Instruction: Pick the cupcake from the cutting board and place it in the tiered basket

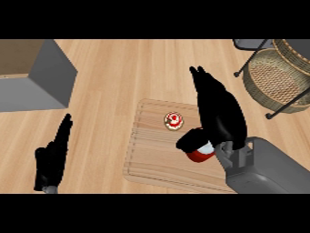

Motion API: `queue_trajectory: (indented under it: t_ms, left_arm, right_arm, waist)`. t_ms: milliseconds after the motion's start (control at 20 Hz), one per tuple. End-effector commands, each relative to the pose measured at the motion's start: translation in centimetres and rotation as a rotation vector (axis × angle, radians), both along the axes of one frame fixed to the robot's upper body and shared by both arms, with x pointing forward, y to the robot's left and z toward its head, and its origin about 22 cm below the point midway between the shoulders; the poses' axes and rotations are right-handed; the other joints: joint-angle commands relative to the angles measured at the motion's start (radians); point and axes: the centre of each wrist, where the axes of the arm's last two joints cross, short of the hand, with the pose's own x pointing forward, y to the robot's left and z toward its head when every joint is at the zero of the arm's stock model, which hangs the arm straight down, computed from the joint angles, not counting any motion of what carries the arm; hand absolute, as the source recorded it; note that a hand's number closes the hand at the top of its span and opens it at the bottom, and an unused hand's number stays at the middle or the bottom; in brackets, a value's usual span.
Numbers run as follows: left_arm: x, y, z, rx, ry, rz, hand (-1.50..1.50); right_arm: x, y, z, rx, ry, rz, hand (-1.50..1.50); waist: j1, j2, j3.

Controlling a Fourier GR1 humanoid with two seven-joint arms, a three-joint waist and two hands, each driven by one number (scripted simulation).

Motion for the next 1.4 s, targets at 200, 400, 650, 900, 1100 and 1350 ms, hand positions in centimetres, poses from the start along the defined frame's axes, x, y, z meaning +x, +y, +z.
queue_trajectory:
  t_ms: [200,400,650,900,1100,1350]
  left_arm:
    - [-0.8,-0.5,-1.7,-0.017,0.07,0.011,0.0]
    - [-2.1,-2.5,-3.0,-0.013,0.086,0.001,0.0]
    - [-1.2,-0.9,-1.5,-0.027,0.08,0.005,0.0]
    - [-0.1,-1.3,-1.2,-0.016,0.07,0.005,0.0]
    - [-0.9,-1.2,-1.8,-0.023,0.069,0.002,0.0]
    - [-1.9,-0.6,-1.1,-0.008,0.06,0.011,0.0]
  right_arm:
    - [1.0,4.3,-1.8,-0.217,0.181,-0.114,-1.5]
    - [2.2,5.1,-1.5,-0.188,0.218,-0.116,-1.5]
    - [1.6,6.8,-1.3,-0.17,0.237,-0.089,-1.5]
    - [3.1,7.2,-3.4,-0.247,0.324,-0.112,-1.5]
    - [3.7,6.2,-4.7,-0.291,0.393,-0.116,-1.5]
    - [4.5,6.7,-3.1,-0.27,0.415,-0.108,-1.5]
  waist:
    - [0.001,0.007,-0.009]
    - [0.002,0.008,-0.008]
    - [-0.004,0.004,-0.007]
    - [-0.008,0.007,-0.008]
    - [-0.013,0.006,-0.008]
    - [-0.005,0.004,-0.007]
